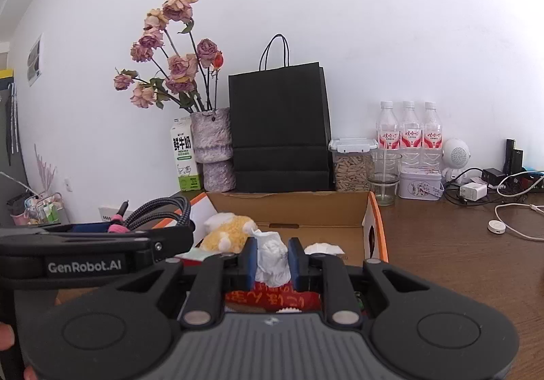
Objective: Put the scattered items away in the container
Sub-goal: 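Carry the cable with the left tool while the right tool carries the tissue toward the box, then open the left tool over the box while the right tool releases the tissue inside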
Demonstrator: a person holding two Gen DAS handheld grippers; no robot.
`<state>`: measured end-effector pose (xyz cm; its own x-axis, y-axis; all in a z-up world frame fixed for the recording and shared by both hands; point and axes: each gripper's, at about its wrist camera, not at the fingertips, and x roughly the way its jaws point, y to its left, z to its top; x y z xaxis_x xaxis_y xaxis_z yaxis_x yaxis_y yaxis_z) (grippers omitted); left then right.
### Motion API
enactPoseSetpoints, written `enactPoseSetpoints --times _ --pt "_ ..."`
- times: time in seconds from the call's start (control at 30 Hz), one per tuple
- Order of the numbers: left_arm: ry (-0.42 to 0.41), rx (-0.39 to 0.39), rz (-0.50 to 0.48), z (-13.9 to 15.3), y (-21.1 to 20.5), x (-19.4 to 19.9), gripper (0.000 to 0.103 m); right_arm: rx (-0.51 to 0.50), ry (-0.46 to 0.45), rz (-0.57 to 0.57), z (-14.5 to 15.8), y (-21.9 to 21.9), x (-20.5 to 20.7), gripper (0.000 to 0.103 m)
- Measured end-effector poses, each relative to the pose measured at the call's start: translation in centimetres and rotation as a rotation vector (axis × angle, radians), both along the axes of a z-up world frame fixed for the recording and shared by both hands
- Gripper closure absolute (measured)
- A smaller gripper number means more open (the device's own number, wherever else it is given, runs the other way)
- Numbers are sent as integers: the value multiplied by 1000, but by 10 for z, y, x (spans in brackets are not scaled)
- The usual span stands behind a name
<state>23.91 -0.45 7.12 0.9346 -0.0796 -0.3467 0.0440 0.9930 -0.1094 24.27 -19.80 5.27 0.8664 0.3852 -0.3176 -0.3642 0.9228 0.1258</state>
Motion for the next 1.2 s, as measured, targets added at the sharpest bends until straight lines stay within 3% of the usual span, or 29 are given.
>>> enactPoseSetpoints --times 0.2,0.4,0.53,0.83,0.93,1.0,1.07,1.1,1.2 --pt "-31 -21 -9 4 9 54 8 -13 10 -47 3 13 61 85" --pt "0 -43 -35 -22 9 106 8 -14 49 -88 -20 14 111 85" --pt "68 -13 -47 -45 8 127 8 -55 83 -100 -42 14 125 85" --pt "70 27 -48 -53 5 124 8 -73 75 -106 -52 17 121 80" --pt "47 18 -6 -52 10 120 0 -60 72 -127 -51 12 117 56" --pt "20 9 34 -49 16 115 0 -41 60 -155 -49 8 115 26" --pt "7 -22 56 -47 22 110 0 -21 43 -166 -48 3 113 9" --pt "7 -30 66 -46 25 109 0 -10 38 -159 -47 2 111 2" --pt "25 -28 85 -46 27 111 0 -19 26 -147 -45 5 108 1"
